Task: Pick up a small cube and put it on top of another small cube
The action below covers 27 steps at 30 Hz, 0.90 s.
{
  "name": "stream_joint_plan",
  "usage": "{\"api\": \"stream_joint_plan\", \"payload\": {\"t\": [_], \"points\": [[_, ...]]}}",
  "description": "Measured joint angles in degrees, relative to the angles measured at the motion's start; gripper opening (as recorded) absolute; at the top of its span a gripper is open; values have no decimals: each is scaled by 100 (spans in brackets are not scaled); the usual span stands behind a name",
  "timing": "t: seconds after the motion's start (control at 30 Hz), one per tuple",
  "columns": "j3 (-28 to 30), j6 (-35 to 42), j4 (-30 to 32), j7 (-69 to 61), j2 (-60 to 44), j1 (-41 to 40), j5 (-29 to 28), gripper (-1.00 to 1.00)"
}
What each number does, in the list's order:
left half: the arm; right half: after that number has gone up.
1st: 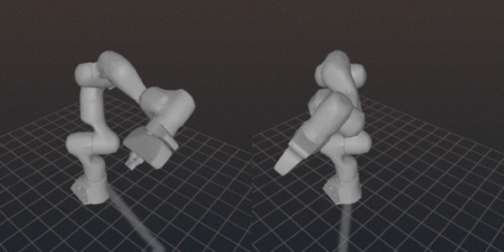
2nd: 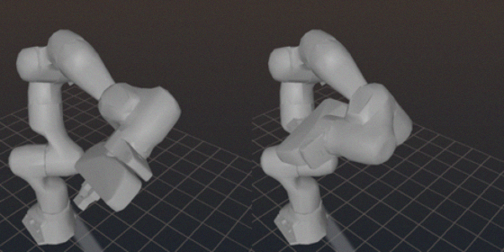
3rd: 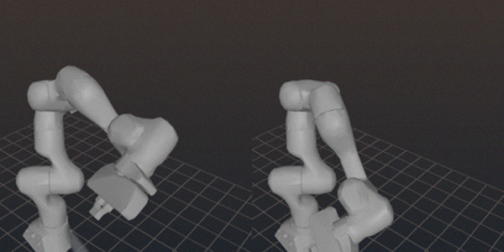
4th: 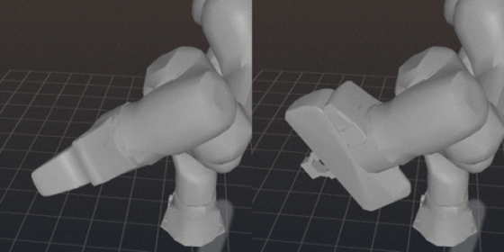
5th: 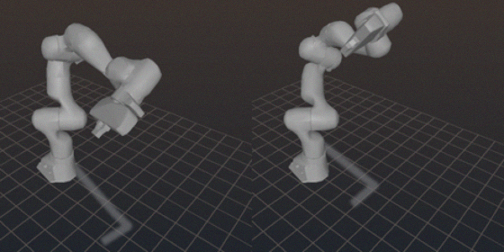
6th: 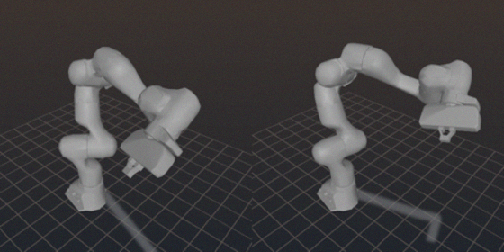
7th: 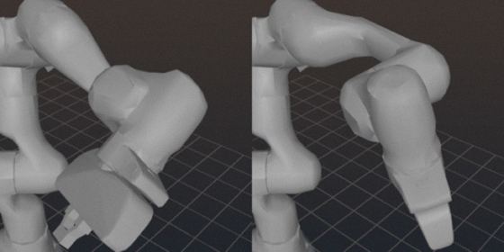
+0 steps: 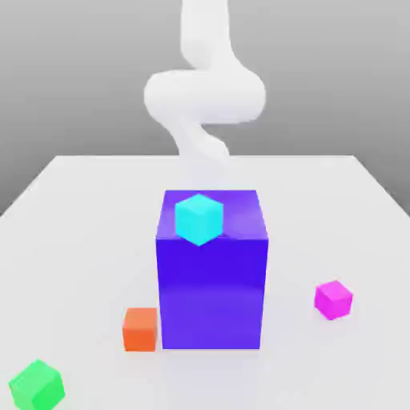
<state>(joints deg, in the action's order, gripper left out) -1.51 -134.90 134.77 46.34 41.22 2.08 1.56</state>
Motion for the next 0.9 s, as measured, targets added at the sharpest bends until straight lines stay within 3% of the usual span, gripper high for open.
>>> {"api": "stream_joint_plan", "payload": {"t": [0.4, 0.53, 0.63, 0.73, 0.9], "points": [[-1195, -1701, 1573, 528, -2552, 1070, 495, 0], [-1647, -2263, 2087, 942, -3390, 1338, 319, 0], [-1859, -2684, 2474, 1480, -4041, 1602, -136, 0], [-1579, -3134, 2570, 2120, -4697, 1914, -899, 0], [-471, -3939, 2372, 2816, -5732, 2828, -1800, 0]]}}
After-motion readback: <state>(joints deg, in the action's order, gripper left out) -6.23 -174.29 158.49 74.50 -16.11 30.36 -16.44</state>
